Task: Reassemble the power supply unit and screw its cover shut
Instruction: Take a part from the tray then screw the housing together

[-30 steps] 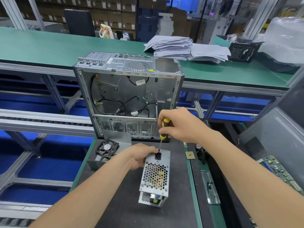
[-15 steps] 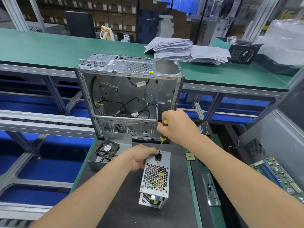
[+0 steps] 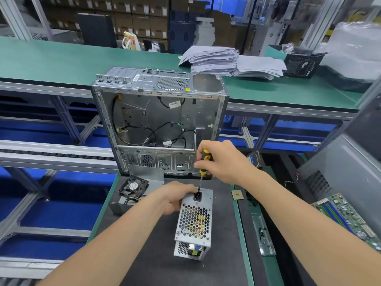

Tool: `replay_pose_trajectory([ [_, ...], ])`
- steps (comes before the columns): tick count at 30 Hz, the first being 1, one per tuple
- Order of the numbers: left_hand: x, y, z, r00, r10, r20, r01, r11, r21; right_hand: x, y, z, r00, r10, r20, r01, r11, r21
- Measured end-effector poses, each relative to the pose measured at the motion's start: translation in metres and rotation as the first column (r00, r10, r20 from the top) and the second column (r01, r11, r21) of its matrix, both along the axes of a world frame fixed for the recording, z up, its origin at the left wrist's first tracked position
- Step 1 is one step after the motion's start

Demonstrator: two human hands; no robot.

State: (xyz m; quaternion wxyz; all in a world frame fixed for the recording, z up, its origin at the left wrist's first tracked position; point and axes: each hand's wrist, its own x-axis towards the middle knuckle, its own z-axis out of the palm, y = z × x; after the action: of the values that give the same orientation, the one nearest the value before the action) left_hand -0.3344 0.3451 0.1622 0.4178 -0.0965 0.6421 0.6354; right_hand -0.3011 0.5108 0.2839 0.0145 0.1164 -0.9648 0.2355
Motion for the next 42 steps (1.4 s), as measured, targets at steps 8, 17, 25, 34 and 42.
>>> replay_pose_trajectory([
  [8, -0.003, -0.009, 0.0, 0.997, -0.013, 0.073, 0.011, 1.0, 0.025, 0.007, 0.042, -0.005, 0.957, -0.242, -0.157, 0.203, 0.952, -0.229],
  [17, -0.006, -0.004, 0.01, 0.955, 0.082, -0.285, -0.154, 0.958, -0.241, 0.043, 0.06, -0.15, 0.825, -0.542, 0.159, 0.564, 0.812, -0.153],
  [25, -0.008, 0.014, 0.026, 0.716, -0.193, -0.67, -0.151, 0.896, -0.419, 0.071, 0.039, -0.202, 0.671, -0.615, 0.413, 0.712, 0.69, -0.129],
  [34, 0.014, 0.087, 0.048, 0.386, -0.509, -0.769, -0.07, 0.815, -0.575, 0.074, 0.08, -0.198, 0.745, -0.497, 0.445, 0.615, 0.77, -0.168],
  [42, 0.051, 0.175, 0.02, 0.292, -0.691, -0.662, 0.104, 0.71, -0.696, 0.091, 0.215, -0.186, 0.729, -0.579, 0.366, 0.625, 0.781, -0.011],
])
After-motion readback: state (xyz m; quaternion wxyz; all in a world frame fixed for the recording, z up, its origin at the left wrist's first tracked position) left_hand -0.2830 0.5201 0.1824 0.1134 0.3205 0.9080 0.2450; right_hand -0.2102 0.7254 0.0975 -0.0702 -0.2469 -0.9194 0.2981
